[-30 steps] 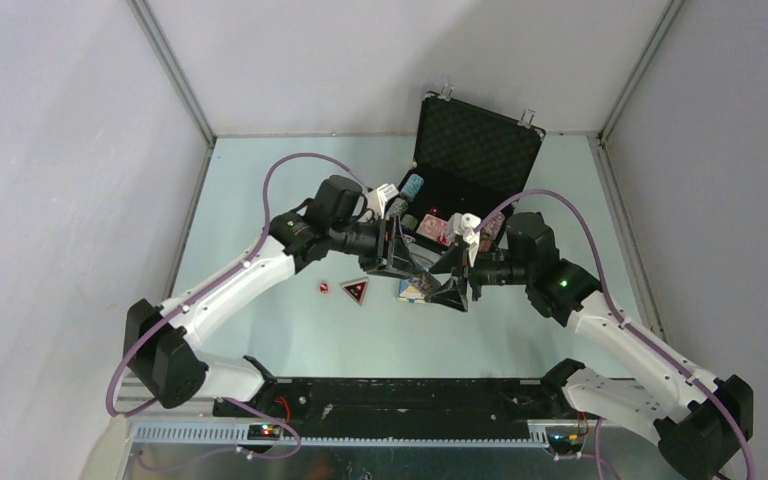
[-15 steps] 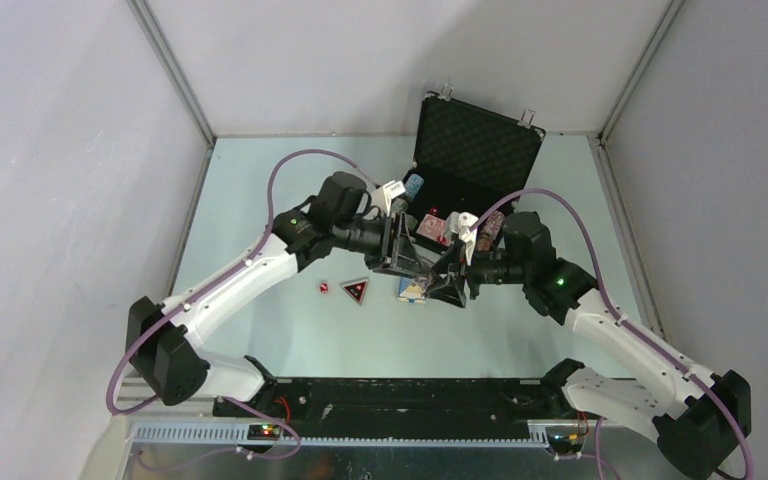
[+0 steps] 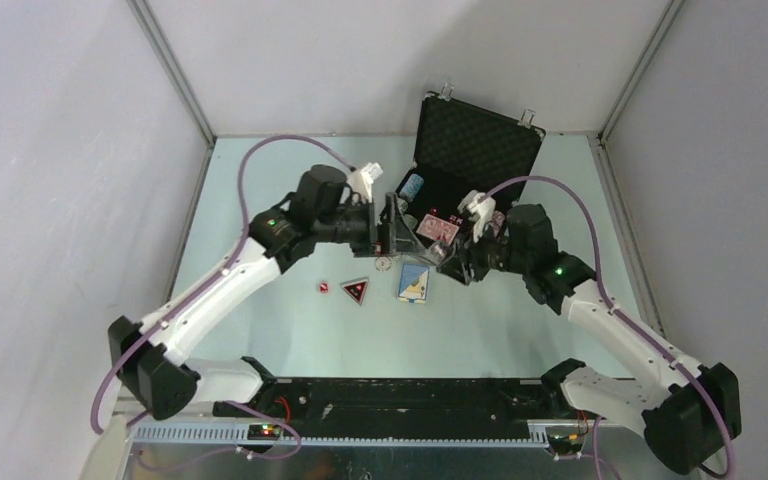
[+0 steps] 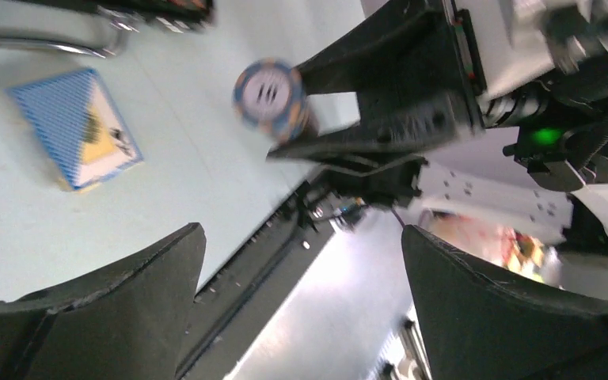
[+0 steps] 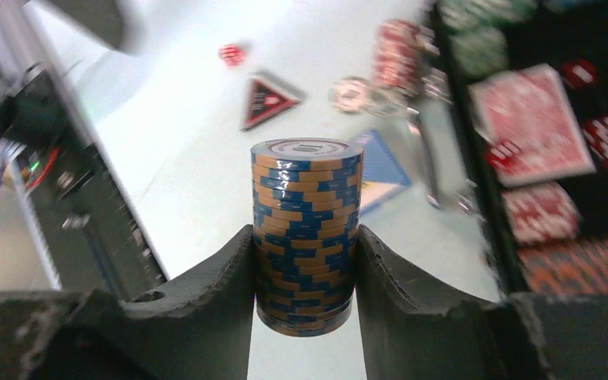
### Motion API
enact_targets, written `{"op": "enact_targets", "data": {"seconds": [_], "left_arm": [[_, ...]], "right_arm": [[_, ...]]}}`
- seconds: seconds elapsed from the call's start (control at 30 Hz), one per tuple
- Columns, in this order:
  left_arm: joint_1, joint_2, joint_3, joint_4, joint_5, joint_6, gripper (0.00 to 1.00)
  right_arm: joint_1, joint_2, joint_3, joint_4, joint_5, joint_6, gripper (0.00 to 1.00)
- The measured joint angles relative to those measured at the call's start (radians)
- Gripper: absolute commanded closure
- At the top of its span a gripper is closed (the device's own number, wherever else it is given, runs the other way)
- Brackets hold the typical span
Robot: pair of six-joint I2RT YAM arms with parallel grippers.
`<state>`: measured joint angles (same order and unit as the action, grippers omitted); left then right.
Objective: Pack up texas hold em set
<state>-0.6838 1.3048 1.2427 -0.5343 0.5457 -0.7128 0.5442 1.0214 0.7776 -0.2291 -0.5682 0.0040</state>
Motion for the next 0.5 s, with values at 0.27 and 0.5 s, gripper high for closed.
{"op": "enact_targets", "data": {"seconds": [0.27,0.5], "left_arm": [[0.054,-0.229,-0.060,-0.058,-0.299,0.098,0.00],[0.054,-0.372,-0.114,-0.081,-0.572,0.193,0.00]], "right_arm": [[-0.199,0.120,-0.002,0.008,0.306,0.289,0.94],[-0.278,0.375,0.116,-0.056,0.474,0.483,0.87]]}}
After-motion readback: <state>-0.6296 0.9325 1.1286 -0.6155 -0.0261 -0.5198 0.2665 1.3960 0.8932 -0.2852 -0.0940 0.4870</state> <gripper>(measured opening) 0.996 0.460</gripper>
